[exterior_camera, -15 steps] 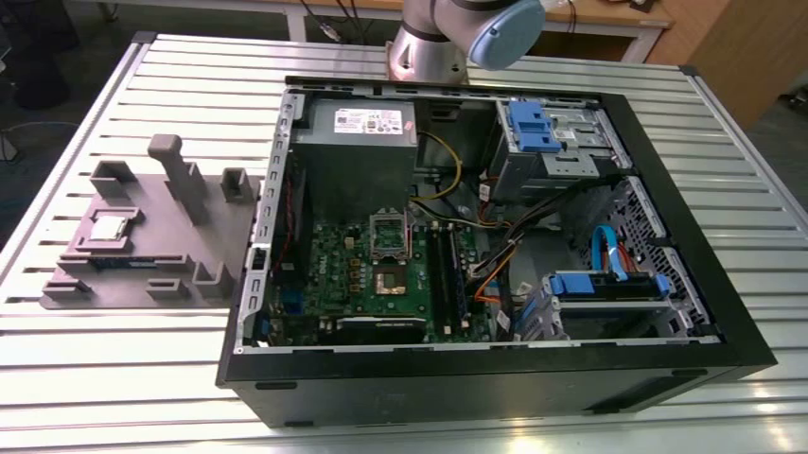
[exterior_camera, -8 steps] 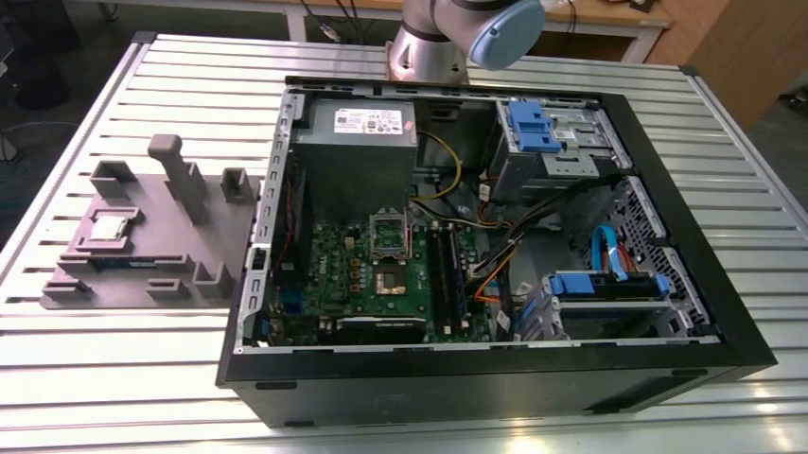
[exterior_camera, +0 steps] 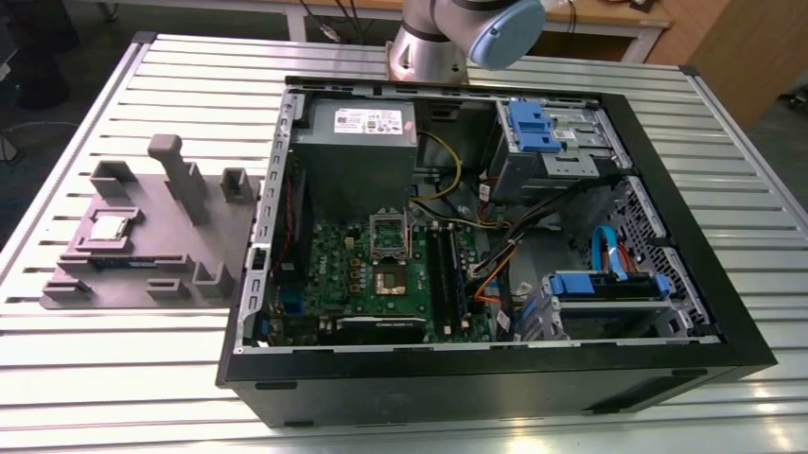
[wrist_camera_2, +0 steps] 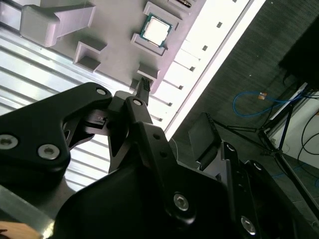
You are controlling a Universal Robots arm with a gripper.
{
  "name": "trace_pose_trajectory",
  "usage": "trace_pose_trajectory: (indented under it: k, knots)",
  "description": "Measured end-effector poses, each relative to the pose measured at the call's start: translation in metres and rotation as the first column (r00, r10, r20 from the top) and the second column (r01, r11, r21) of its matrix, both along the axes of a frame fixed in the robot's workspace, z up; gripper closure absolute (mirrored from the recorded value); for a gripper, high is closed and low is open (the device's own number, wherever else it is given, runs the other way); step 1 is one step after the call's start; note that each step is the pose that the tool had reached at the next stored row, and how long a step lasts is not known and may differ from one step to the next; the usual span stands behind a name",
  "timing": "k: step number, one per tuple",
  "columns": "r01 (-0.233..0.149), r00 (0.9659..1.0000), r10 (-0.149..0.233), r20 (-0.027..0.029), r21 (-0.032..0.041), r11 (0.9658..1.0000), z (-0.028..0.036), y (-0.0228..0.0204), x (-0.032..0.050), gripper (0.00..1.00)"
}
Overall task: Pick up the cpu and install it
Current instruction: 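Pick up the cpu and move it towards the insertion slot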
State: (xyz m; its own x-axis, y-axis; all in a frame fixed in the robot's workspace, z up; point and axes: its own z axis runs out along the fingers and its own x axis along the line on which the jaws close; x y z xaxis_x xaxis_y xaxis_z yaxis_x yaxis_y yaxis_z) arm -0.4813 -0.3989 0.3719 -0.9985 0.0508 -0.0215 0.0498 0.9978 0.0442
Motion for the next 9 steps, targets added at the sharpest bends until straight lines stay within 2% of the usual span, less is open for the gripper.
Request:
trace_pose_trajectory:
  k: [2,6,9]
  knots:
    - [-0.006,1.0,0.006,-0.0002,-0.0001,1.0,-0.0006,-0.0001,0.0001,0.41]
    - [-0.042,0.9991,0.042,0.0001,0.0,0.9991,-0.0036,-0.0004,0.0001,0.41]
    - [-0.043,0.9991,0.043,-0.0002,0.0,0.9991,-0.0068,-0.0004,0.0004,0.41]
